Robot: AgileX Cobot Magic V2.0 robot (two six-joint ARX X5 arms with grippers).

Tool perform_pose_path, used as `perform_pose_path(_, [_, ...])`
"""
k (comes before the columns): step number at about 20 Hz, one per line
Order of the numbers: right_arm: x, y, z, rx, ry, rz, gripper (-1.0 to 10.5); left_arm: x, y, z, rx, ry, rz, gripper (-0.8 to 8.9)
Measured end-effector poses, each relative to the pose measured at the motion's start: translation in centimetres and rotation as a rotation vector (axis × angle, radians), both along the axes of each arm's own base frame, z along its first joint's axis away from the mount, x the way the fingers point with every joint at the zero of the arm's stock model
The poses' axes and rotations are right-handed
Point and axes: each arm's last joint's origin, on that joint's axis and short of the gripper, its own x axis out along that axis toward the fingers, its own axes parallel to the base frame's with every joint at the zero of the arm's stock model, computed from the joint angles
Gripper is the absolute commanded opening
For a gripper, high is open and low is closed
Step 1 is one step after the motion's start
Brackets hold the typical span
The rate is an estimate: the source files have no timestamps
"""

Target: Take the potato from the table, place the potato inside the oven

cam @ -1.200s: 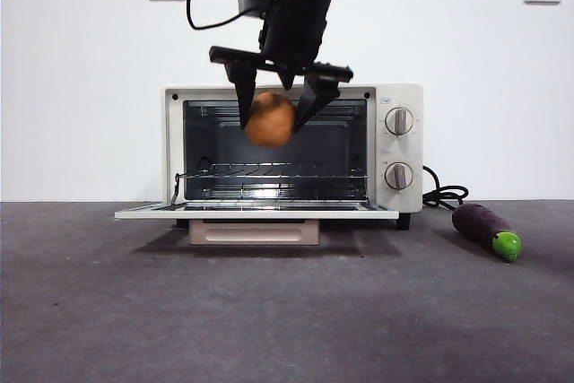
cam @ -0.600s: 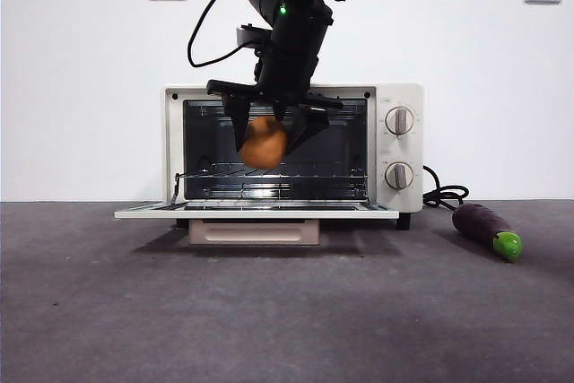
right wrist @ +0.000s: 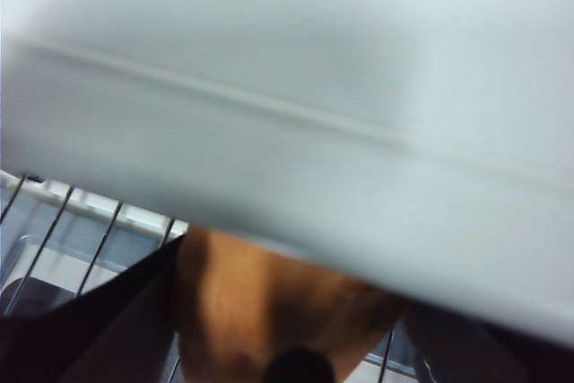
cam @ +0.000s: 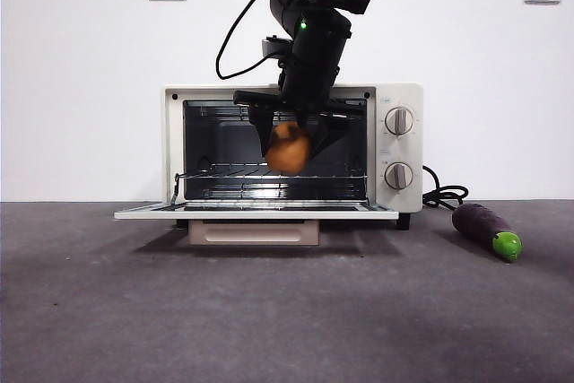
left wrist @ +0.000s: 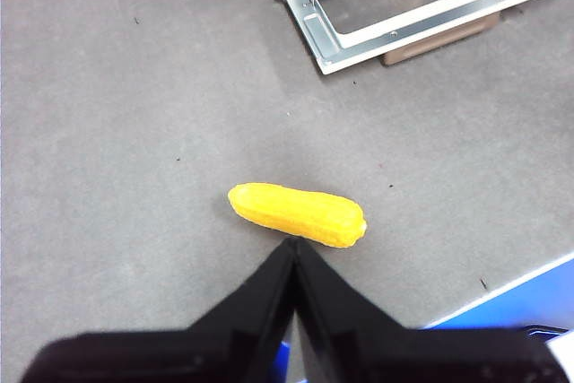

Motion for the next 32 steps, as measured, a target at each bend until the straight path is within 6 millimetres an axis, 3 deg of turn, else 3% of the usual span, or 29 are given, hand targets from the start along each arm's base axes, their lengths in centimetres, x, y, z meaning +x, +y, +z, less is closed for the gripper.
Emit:
perform_pose_path(2, [0.0, 0.0, 0.0, 0.006, 0.003, 0.005, 5.9, 0.0, 0.0, 0.0, 0.000, 0.000, 0.000, -0.05])
perform_pose_path(3, [0.0, 0.0, 0.0, 0.008, 0.004, 0.008, 6.0, 0.0, 0.0, 0.0, 0.000, 0.000, 0.000, -0.05])
perform_pose_path(11, [-0.6, 0.5, -0.5, -0.006, 0.080, 0.017, 6.0, 0.0, 0.0, 0.0, 0.000, 0.000, 0.000, -0.05])
perform_pose_path(17, [-2.5, 1.3, 3.2, -0.047, 0.142, 0.049, 6.0, 0.0, 0.0, 0.0, 0.000, 0.000, 0.000, -0.05])
perform_pose_path(20, [-4.3, 0.7, 5.4, -0.122, 0.254, 0.057, 5.8, 0.0, 0.0, 0.0, 0.000, 0.000, 0.000, -0.05])
perform_pose_path(22, [-6.0, 0.2, 5.9, -0.209, 0.370, 0.073, 3.7, 0.0, 0.0, 0.0, 0.000, 0.000, 0.000, -0.05])
perform_pose_path(24, [-6.6, 0.9, 6.2, -0.222, 0.359, 0.122, 1.2, 0.0, 0.0, 0.0, -0.001, 0.002, 0.002, -0.05])
perform_pose_path(25, [-7.0, 1.2, 6.4, -0.223, 0.353, 0.143, 0.5, 0.1, 0.0, 0.0, -0.003, 0.003, 0.005, -0.05])
perform_pose_path(29, [-9.9, 2.8, 9.0, -0.211, 0.294, 0.235, 0.3, 0.5, -0.3, 0.0, -0.013, 0.016, 0.044, -0.05])
perform_pose_path(32, [-13.6, 3.1, 13.3, -0.157, 0.209, 0.311, 0.3, 0.9, -0.6, 0.0, -0.034, 0.036, 0.083, -0.05])
